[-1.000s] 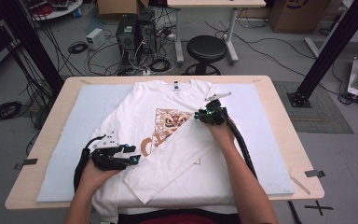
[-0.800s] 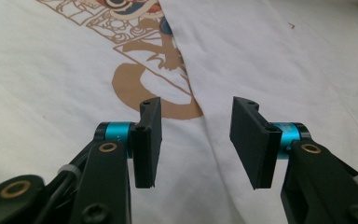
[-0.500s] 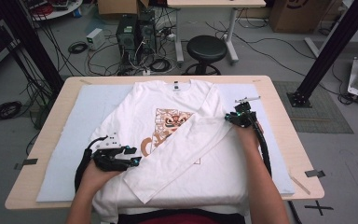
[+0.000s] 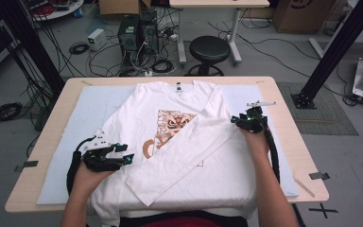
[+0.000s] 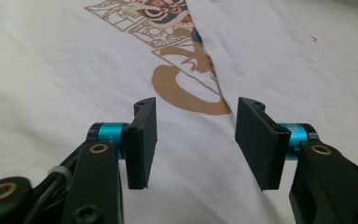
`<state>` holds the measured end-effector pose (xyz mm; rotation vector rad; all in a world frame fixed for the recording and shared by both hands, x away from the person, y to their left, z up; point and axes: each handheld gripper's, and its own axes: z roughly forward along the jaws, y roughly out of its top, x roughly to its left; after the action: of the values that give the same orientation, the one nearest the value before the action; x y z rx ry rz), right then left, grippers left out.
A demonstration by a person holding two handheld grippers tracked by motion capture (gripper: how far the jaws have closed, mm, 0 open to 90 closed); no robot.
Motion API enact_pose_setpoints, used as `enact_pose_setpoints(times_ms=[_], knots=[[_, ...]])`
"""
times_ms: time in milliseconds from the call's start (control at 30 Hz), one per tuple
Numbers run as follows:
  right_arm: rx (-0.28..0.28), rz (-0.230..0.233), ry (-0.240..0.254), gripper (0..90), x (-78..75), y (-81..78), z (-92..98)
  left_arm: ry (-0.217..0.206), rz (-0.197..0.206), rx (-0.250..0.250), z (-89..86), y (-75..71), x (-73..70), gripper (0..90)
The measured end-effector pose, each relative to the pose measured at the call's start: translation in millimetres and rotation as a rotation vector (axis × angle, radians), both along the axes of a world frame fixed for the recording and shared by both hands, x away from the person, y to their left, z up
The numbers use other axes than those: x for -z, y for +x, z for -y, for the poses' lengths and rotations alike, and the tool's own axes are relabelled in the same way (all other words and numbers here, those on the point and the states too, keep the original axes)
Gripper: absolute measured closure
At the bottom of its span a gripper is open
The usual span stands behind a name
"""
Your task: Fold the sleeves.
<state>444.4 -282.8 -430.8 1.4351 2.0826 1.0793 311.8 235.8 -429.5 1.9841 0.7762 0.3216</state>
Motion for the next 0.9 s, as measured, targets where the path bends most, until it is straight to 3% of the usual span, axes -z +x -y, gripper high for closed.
enact_pose_setpoints(times_ms=[200,233,267,333,467,667,833,900], knots=[[-0.055,0.131,-0.005,51.9,-19.9,-36.0,-3.7,0.046,-0.01,-0.028,-1.3,2.3,5.0,48.7],[-0.055,0.131,-0.005,51.9,-19.9,-36.0,-3.7,0.046,-0.01,-0.028,-1.3,2.3,5.0,48.7],[-0.075,0.171,0.003,51.9,-26.1,-51.1,-3.5,0.061,-0.019,-0.033,-2.2,4.0,7.6,48.8],[-0.086,0.208,0.009,51.9,-29.6,-64.8,-4.2,0.067,-0.022,-0.036,-2.9,5.6,9.8,49.0],[-0.118,0.24,0.011,51.0,-26.6,-85.6,-5.6,0.064,-0.006,-0.04,-3.4,6.3,11.5,49.0],[-0.163,0.238,0.026,47.9,-17.2,-100.5,-4.8,0.075,-0.01,-0.053,-5.4,6.1,12.4,49.3],[-0.199,0.243,0.004,47.1,-15.6,-112.9,-5.6,0.153,-0.057,-0.033,1.6,7.7,18.9,57.3],[-0.203,0.253,0.0,47.1,-15.6,-117.9,-7.3,0.169,-0.038,-0.046,2.8,6.8,18.8,62.9]])
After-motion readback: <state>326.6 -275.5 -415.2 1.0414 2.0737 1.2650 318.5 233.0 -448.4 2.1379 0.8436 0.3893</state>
